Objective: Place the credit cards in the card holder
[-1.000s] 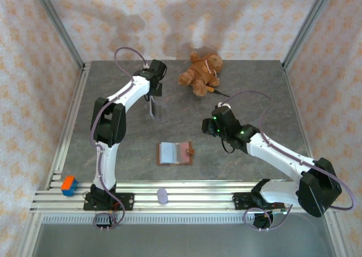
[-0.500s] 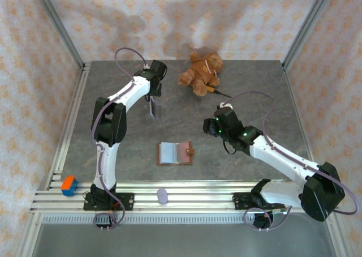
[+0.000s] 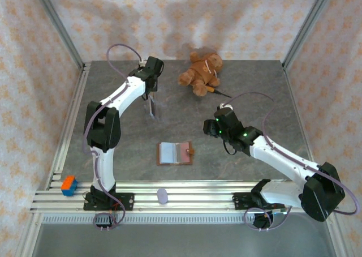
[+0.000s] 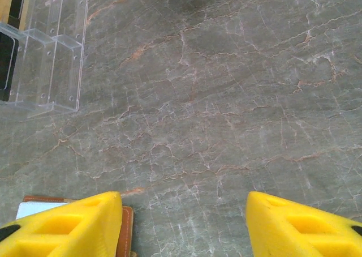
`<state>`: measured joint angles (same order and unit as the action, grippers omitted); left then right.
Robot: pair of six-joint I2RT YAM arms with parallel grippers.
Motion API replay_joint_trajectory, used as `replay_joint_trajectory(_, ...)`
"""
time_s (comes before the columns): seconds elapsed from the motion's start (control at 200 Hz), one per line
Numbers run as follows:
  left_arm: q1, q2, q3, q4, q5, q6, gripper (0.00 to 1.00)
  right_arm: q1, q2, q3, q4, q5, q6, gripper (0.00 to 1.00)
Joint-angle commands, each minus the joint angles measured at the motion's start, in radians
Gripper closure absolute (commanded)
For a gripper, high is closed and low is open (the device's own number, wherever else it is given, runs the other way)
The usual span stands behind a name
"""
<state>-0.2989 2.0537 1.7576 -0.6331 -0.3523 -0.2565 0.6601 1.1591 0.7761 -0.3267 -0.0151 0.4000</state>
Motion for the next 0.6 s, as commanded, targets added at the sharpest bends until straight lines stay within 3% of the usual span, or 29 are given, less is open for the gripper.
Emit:
replay_joint_trajectory(0.0,0.004,-0.021,-0.014,0.012,-0.016,-0.010,0.30,-0.004,-0.016,0.009,-0.027,0.017,-0.004,0.40)
replay_joint_trajectory(0.17,0.004,-0.031,-0.042,0.065,0.088,0.010,0.21,-0.004,-0.014,0.011,-0.033,0.018,-0.004,0.40)
replay_joint_trajectory(0.365,0.004,0.023,0.011,0.013,0.005,-0.015,0.20,-0.004,-0.007,0.018,-0.031,0.018,-0.004,0.40)
replay_joint_trajectory(0.596,0.004,0.074,0.052,-0.020,0.025,0.002,0.21,-0.004,-0.004,0.019,-0.023,0.020,-0.002,0.40)
